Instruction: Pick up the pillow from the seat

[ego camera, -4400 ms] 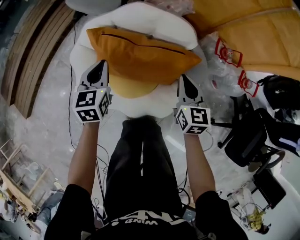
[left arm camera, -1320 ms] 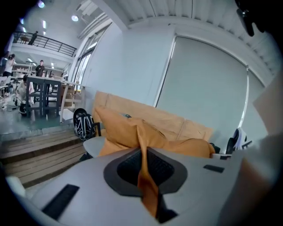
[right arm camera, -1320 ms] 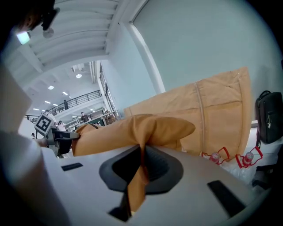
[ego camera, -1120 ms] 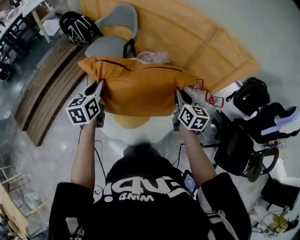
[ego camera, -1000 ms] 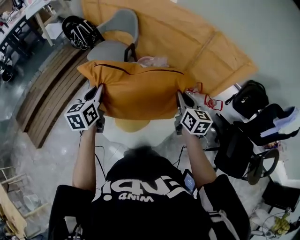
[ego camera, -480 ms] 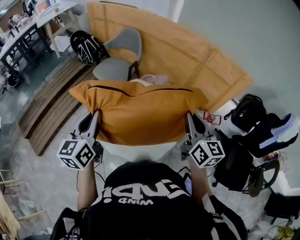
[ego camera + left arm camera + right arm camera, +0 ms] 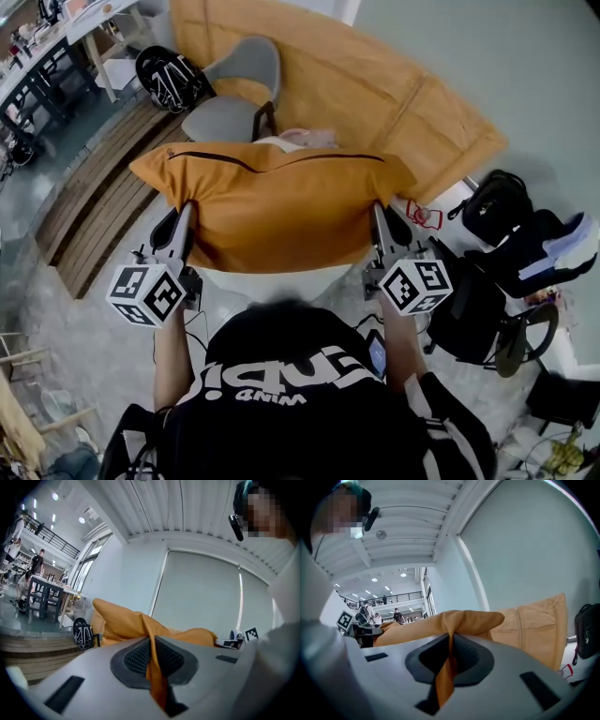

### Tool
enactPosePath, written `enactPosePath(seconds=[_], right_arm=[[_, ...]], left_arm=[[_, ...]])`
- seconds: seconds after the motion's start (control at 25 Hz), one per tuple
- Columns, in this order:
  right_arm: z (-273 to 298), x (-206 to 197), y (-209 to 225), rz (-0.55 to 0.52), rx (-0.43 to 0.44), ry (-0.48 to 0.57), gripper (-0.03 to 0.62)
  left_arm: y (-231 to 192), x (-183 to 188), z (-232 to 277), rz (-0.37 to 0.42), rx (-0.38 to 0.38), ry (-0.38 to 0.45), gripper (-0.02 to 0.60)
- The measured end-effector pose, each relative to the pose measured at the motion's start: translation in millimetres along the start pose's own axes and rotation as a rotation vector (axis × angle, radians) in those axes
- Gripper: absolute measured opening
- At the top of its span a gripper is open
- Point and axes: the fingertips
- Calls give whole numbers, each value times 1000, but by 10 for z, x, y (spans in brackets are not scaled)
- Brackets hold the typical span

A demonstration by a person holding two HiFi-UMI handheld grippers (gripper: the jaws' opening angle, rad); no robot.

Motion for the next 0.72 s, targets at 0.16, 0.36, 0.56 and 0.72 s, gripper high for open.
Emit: enactPosePath(seconds=[0.16,0.36,0.56,0.72], right_arm=[[74,-11,-13,-5,35,-9,40],[154,-34,-11,-24,57,-15,40],[169,-78,62,-22,52,-26,40],[186,-68,82,-21,45,-33,40]], left_arm=[[-20,60,7,6,4,14,25],[-20,22,2,3,4,28,25],[-2,-70,38,-10,2,28,25],[-2,-57,73,-18,-2,26,25]])
Point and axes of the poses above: the fingertips, and each gripper's own axes: z forward along the fingers, y to its right, x out of its top, and after that the axes turned 11 degrees about y, right-handed
